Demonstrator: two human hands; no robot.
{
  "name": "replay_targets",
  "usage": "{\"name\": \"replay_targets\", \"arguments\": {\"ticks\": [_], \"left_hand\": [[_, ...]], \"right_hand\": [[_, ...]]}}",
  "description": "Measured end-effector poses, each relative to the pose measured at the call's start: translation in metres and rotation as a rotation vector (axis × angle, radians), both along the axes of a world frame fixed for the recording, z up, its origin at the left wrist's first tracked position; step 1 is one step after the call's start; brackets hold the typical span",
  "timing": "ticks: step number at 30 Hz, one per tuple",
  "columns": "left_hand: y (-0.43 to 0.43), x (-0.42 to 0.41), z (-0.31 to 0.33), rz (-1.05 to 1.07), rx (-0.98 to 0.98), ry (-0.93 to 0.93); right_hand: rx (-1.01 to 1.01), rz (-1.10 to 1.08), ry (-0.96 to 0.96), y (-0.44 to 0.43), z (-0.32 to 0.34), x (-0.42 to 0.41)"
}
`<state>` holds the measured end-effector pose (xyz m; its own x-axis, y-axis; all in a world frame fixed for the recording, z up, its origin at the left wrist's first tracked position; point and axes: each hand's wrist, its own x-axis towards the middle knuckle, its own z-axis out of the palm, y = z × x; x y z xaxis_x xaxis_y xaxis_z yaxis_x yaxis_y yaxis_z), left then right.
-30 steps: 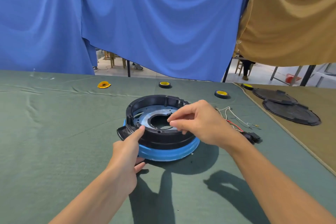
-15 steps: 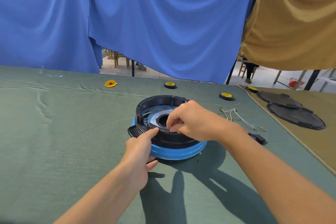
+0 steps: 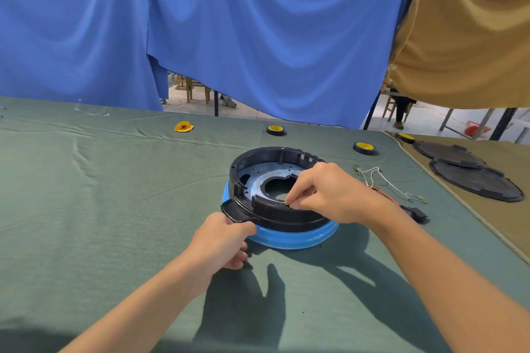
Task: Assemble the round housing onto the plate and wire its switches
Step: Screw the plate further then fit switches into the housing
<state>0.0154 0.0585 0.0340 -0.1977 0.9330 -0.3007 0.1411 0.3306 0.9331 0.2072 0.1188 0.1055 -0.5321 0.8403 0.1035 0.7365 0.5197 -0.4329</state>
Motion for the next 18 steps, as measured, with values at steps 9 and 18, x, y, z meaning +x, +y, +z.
{"name": "replay_targets", "arguments": {"ticks": [9,18], "left_hand": [[-0.011,0.0,-0.003,0.006,0.571,1.015],[0.022,0.018,-0.011,-0.304,1.152,1.18]], "right_hand": [[0.114,0.001,0.135,-0.01,-0.008,0.015],[0.243,0.021,0.194,-0.015,-0.031,0.028]]}}
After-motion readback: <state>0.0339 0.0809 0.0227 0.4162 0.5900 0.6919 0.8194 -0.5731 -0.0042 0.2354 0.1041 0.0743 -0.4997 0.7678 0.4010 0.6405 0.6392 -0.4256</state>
